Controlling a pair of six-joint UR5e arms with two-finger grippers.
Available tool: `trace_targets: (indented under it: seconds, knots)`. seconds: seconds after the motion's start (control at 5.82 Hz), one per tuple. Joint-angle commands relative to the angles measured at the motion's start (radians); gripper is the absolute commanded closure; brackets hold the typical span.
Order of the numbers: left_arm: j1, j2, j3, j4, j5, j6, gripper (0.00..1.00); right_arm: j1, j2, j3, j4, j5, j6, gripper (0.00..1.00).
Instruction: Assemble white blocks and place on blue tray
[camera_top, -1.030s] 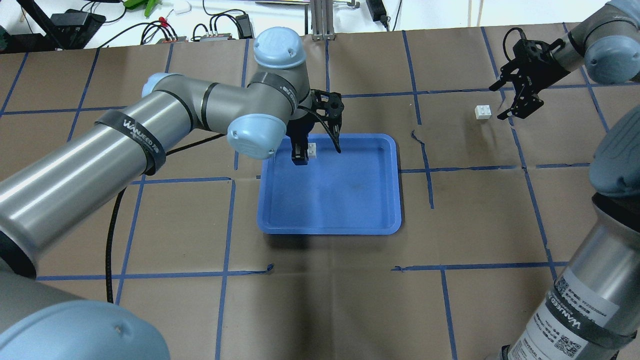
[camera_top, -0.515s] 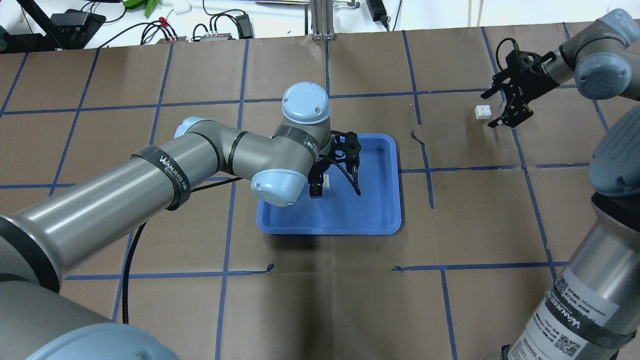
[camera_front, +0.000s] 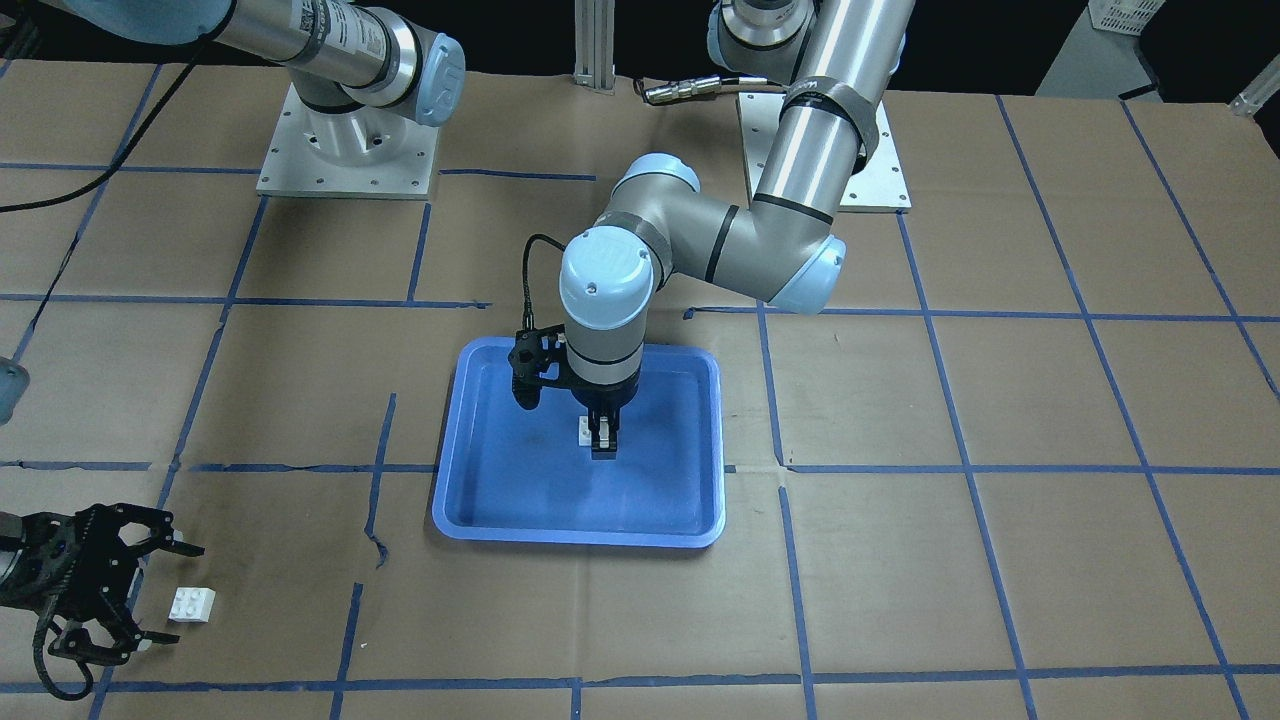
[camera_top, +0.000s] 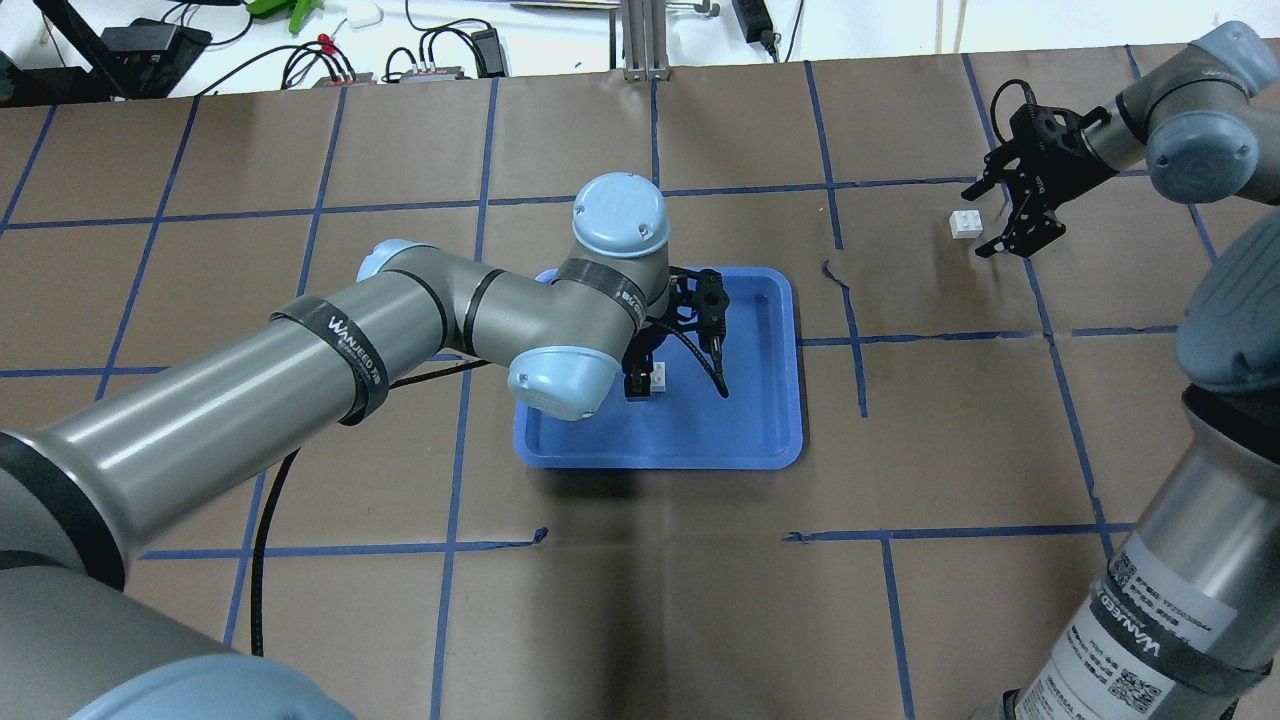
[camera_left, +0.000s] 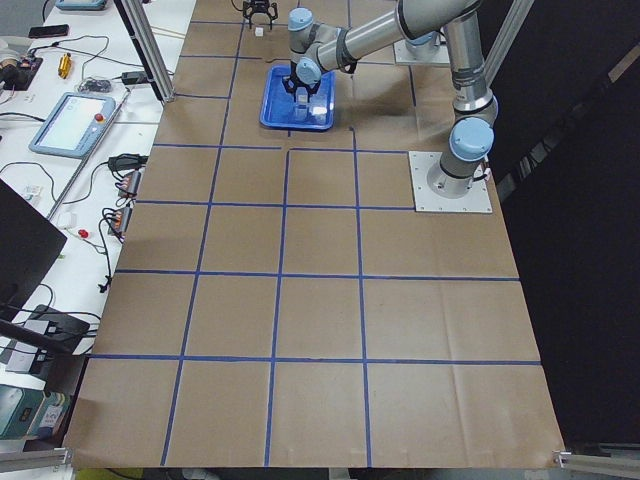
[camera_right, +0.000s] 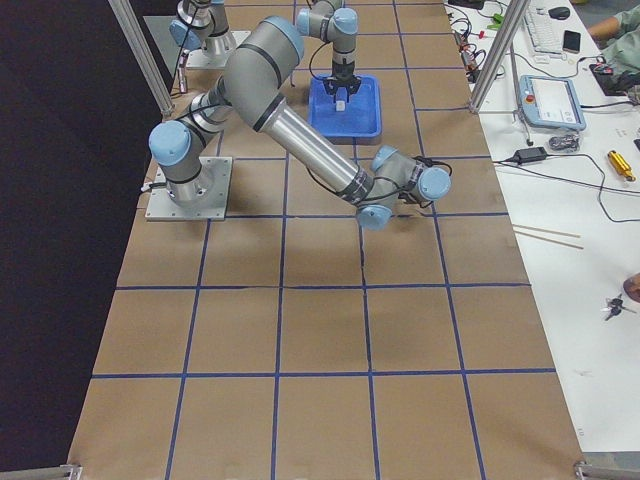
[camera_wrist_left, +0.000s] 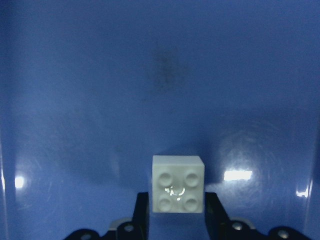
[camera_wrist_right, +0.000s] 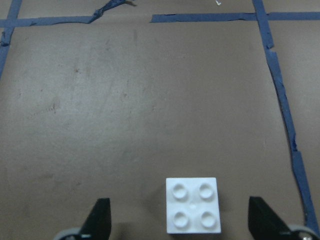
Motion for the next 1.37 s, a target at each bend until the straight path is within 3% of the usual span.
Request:
trace_targets:
  seconds: [0.0, 0.17, 0.52, 0.69, 0.86, 1.2]
  knots:
    - [0.046, 0.11, 0.04, -0.173, 0.0, 0.003, 0.11, 0.0, 0.006, 0.001, -0.005, -0.006, 0.001, 0.11]
    - [0.099, 0.205, 0.06, -0.287, 0.0, -0.008, 0.06, 0.0, 0.007, 0.001, -0.015, -0.023, 0.001, 0.24]
    - [0.18, 0.393, 0.092, -0.546, -0.011, -0.117, 0.06, 0.0, 0.003, -0.004, -0.026, -0.046, 0.003, 0.5]
    - [0.183, 0.46, 0.128, -0.655, -0.003, -0.281, 0.02, 0.0, -0.003, -0.007, -0.026, -0.041, 0.003, 0.51]
    - [0.183, 0.472, 0.134, -0.663, 0.002, -0.461, 0.02, 0.0, -0.004, -0.007, -0.029, -0.037, 0.004, 0.53]
    - [0.215, 0.485, 0.145, -0.647, 0.031, -0.911, 0.01, 0.0, -0.006, -0.008, -0.031, -0.034, 0.004, 0.67]
